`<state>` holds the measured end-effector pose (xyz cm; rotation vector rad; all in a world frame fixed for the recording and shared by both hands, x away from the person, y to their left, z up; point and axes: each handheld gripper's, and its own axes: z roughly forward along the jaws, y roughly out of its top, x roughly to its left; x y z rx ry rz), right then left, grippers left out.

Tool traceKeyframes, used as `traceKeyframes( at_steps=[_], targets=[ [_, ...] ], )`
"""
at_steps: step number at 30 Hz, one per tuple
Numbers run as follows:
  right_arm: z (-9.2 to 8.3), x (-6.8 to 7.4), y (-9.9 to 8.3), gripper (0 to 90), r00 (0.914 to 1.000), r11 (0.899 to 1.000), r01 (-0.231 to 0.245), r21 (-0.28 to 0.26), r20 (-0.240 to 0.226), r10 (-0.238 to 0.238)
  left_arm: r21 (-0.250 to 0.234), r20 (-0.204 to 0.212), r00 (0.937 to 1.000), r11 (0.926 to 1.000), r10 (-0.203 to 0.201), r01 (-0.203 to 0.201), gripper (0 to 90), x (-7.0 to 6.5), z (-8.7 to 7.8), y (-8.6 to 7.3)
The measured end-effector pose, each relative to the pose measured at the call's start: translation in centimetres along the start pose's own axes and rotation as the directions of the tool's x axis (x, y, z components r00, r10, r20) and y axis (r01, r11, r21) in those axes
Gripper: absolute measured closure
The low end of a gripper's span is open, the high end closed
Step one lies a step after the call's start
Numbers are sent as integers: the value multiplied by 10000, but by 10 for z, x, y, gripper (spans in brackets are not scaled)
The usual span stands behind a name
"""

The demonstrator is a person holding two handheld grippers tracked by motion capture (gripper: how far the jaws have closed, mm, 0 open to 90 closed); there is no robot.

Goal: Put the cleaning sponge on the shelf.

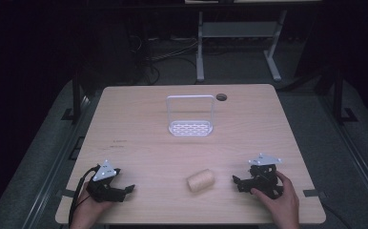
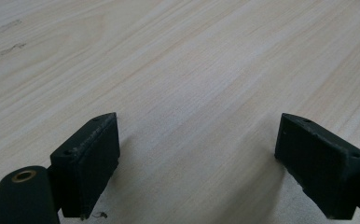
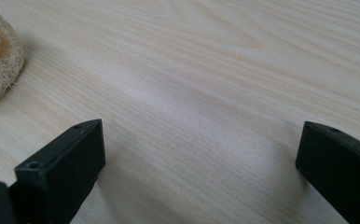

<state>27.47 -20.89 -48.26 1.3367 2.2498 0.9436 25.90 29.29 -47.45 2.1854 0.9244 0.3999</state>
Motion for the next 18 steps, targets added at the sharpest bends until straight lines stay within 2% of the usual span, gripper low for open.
traceKeyframes(
  at_steps=[9, 12, 18],
  targets=[
    [0, 0, 0, 9, 10000, 10000, -4, 1, 1, 4, -5, -21, 10000, 10000, -10, 10, 135, 0, 0, 1],
    [0, 0, 0, 9, 10000, 10000, -1, -2, 1, 1, 41, 96, 9999, 9999, -93, 92, 140, -1, 0, 2],
    [0, 0, 0, 10, 10000, 10000, 10, 3, 6, -10, 88, 240, 9997, 9999, 103, -105, 140, -7, 1, 6]
  ],
)
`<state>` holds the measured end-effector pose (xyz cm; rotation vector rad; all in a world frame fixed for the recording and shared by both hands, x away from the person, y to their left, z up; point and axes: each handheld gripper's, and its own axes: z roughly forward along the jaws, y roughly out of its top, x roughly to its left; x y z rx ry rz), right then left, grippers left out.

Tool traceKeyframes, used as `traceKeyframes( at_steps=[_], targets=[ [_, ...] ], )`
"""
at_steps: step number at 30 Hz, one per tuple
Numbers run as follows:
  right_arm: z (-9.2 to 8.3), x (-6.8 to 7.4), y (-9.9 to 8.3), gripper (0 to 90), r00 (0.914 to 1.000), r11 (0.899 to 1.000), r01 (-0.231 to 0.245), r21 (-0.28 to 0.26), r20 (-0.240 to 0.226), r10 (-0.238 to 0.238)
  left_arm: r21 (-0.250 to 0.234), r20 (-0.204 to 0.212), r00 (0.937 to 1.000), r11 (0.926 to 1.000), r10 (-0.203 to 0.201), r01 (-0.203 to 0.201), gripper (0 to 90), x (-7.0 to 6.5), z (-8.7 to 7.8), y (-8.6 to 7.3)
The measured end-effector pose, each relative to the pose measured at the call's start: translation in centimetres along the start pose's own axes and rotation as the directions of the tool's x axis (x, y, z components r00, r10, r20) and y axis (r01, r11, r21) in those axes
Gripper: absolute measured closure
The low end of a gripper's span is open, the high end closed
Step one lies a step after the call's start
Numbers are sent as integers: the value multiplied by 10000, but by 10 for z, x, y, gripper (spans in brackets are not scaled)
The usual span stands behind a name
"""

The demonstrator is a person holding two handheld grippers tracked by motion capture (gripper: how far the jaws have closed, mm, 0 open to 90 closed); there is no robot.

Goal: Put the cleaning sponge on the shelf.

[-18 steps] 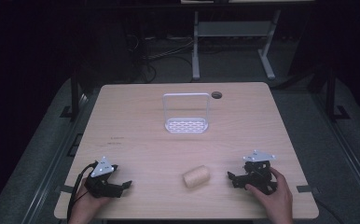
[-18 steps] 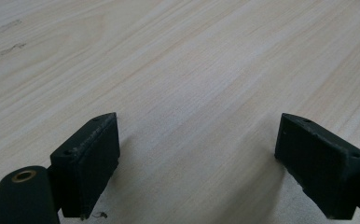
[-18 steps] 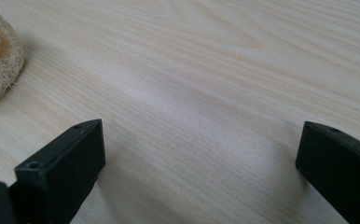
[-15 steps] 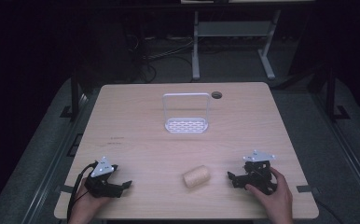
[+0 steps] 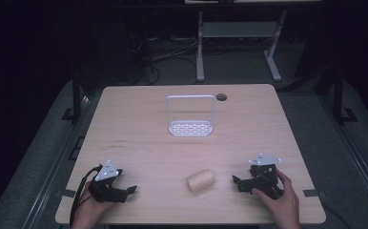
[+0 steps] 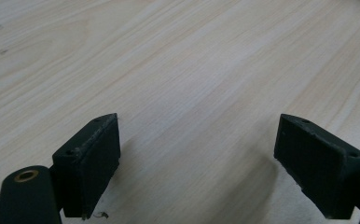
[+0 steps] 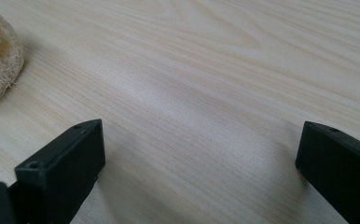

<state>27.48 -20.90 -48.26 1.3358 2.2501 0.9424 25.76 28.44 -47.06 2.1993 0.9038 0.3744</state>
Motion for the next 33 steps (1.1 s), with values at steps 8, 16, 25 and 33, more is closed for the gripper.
traceKeyframes(
  at_steps=[8, 16, 25, 33],
  targets=[
    [0, 0, 0, 9, 10000, 10000, -4, 0, -4, 4, -66, 267, 9994, 9997, 218, -216, 141, -9, 0, 7],
    [0, 0, 0, 9, 10000, 10000, 36, 1, -18, -36, -286, 407, 9986, 9991, 336, -325, 141, -16, 0, 14],
    [1, 0, 1, 9, 10000, 10000, 47, 7, -31, -47, -268, 613, 9969, 9985, 502, -486, 143, -23, 3, 22],
    [1, 0, 1, 9, 10000, 10000, 50, 11, -31, -50, -280, 833, 9939, 9972, 721, -700, 143, -31, 6, 30]
  ],
)
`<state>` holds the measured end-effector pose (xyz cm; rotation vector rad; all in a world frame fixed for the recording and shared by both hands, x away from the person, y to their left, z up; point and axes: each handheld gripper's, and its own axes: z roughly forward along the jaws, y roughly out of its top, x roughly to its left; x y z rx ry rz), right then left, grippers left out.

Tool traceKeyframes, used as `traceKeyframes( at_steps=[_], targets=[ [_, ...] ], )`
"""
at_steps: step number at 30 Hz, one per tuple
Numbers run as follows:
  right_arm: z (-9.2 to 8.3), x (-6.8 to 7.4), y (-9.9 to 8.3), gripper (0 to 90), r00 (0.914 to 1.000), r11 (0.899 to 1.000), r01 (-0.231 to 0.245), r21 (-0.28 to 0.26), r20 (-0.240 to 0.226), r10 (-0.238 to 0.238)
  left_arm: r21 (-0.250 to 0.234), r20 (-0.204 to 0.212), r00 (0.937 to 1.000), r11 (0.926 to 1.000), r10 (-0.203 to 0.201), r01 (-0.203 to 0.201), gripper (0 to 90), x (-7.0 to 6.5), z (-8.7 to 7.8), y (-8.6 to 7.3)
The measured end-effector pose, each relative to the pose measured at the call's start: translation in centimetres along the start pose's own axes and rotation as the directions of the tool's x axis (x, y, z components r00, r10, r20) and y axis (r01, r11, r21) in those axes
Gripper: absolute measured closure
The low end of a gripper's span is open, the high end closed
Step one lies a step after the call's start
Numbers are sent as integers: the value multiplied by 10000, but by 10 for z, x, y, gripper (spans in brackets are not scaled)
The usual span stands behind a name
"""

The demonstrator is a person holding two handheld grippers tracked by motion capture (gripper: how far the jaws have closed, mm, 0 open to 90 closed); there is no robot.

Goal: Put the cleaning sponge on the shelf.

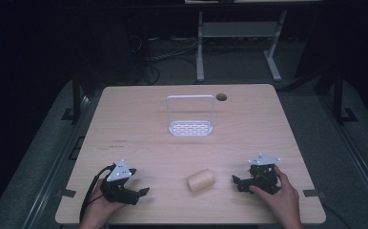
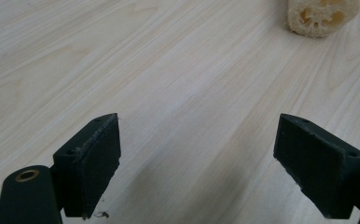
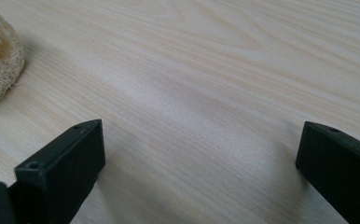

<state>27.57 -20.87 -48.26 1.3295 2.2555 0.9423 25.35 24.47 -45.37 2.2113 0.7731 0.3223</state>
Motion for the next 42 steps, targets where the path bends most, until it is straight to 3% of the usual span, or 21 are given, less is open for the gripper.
traceKeyframes(
  at_steps=[15, 21, 42],
  targets=[
    [0, 0, 0, 9, 10000, 10000, 8, -3, 2, -8, -45, 510, 9984, 9997, 257, -255, 143, -15, 8, 17],
    [0, 0, 0, 9, 10000, 10000, -6, 4, 9, 6, -122, 732, 9971, 9998, 192, -183, 145, -20, 11, 23],
    [0, 0, 0, 9, 10000, 10000, -26, -11, 5, 26, -177, 1471, 9871, 9980, 629, -609, 144, -39, 29, 50]
  ],
)
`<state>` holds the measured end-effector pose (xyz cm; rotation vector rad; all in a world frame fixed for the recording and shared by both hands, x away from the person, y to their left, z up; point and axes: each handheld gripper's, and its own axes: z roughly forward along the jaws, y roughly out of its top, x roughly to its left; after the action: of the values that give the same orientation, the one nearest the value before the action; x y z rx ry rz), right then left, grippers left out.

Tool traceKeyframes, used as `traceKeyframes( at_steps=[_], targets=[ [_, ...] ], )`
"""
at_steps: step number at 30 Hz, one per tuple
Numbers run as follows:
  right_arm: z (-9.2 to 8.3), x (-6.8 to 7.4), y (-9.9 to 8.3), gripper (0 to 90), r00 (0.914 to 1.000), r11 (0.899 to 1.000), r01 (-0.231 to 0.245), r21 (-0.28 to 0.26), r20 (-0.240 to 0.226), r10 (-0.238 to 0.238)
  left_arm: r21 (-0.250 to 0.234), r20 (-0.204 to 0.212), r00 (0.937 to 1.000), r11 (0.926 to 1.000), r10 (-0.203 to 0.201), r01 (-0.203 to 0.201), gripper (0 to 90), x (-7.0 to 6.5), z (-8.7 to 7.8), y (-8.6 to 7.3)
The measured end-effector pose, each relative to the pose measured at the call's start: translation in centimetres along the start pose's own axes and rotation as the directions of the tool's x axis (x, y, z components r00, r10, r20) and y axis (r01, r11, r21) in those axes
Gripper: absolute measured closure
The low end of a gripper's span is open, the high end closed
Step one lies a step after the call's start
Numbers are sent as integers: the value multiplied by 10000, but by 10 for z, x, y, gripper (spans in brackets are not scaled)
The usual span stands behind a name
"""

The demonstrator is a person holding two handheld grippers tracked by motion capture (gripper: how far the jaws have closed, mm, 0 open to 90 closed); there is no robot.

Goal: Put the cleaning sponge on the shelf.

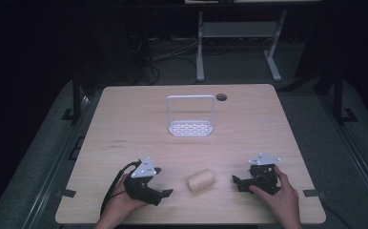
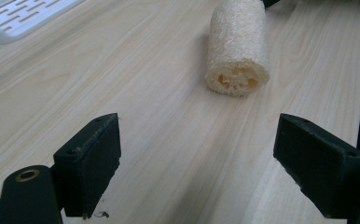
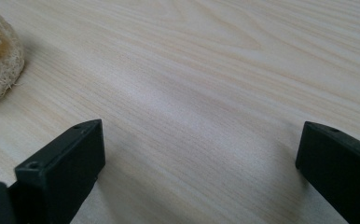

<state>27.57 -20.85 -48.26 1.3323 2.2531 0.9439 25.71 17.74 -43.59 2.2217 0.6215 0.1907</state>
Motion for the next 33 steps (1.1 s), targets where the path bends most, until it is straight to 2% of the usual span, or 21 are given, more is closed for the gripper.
traceKeyframes(
  at_steps=[10, 33],
  targets=[
    [0, 0, 0, 9, 10000, 10000, 18, 9, 13, -18, -35, 290, 9996, 10000, -23, 24, 144, -5, 10, 10],
    [0, 0, 0, 9, 10000, 10000, 18, 15, 2, -18, 255, 796, 9961, 9989, 381, -403, 144, -14, 34, 41]
  ],
)
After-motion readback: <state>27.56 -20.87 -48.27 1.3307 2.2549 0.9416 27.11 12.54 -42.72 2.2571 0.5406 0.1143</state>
